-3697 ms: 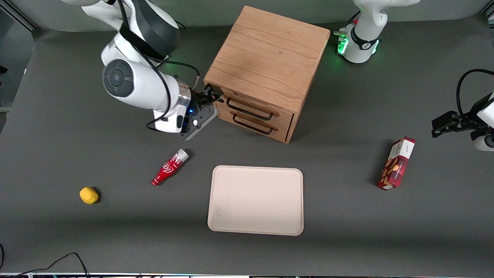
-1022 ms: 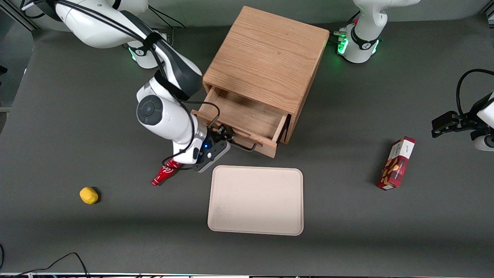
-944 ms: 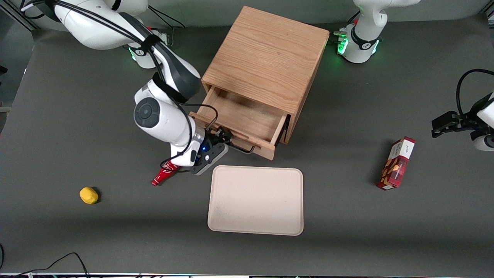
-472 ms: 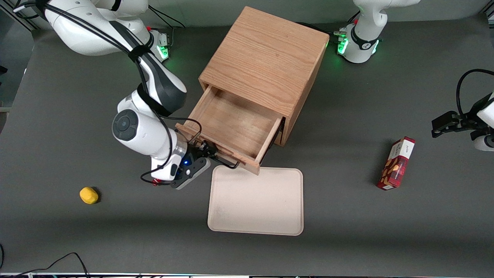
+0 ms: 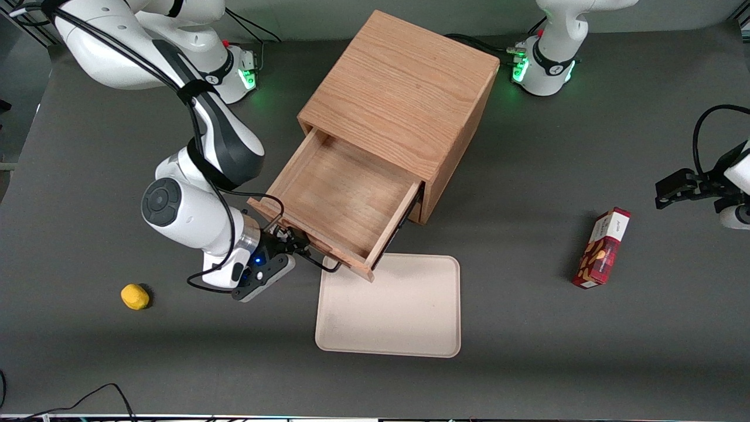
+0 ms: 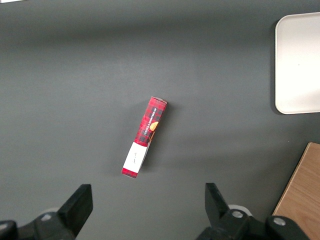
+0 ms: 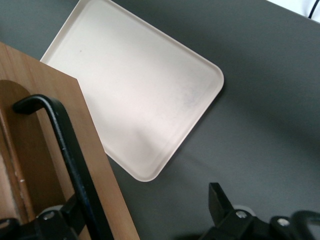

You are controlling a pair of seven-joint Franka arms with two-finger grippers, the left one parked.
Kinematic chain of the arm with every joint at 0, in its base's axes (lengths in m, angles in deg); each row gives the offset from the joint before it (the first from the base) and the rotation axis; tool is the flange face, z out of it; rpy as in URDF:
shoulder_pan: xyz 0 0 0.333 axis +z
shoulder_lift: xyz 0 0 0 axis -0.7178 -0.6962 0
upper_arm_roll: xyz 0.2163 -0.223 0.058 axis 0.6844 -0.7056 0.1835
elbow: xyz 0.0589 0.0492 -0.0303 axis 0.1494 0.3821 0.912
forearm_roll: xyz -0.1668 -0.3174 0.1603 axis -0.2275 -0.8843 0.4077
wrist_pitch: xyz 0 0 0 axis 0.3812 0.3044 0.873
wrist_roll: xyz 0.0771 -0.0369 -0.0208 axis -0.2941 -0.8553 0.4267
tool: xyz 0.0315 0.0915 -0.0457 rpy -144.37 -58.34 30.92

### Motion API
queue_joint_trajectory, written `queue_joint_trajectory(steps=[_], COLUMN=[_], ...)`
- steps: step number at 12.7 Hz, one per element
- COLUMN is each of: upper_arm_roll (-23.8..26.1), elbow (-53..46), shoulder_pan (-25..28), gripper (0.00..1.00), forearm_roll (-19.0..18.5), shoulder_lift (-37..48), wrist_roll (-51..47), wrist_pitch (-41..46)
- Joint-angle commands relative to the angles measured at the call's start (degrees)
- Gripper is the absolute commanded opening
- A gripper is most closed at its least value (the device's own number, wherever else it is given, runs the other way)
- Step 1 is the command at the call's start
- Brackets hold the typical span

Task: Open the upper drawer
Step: 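Pull the upper drawer outward by its handle with the right gripper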

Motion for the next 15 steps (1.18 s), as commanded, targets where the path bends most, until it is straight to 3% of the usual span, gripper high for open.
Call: queue_joint_trajectory(steps=[1, 6, 7, 11, 15], upper_arm_roll=[-0.32, -0.14, 0.03, -0.14, -0.14], elbow=[-2.06, -3.73, -3.82, -6.01, -9.79], shoulder_pan=[-1.04, -2.26, -2.53, -2.97, -4.11], gripper=[1.00, 1.00, 1.00, 1.00, 1.00], forearm_roll=[-2.12, -1.42, -0.55, 8.58, 9.48], shoulder_lift=[-0.27, -0.19, 0.16, 0.78, 1.92], wrist_roll=[1.25, 0.90, 0.46, -6.81, -14.30], wrist_pitch=[1.08, 4.41, 5.64, 9.15, 15.73])
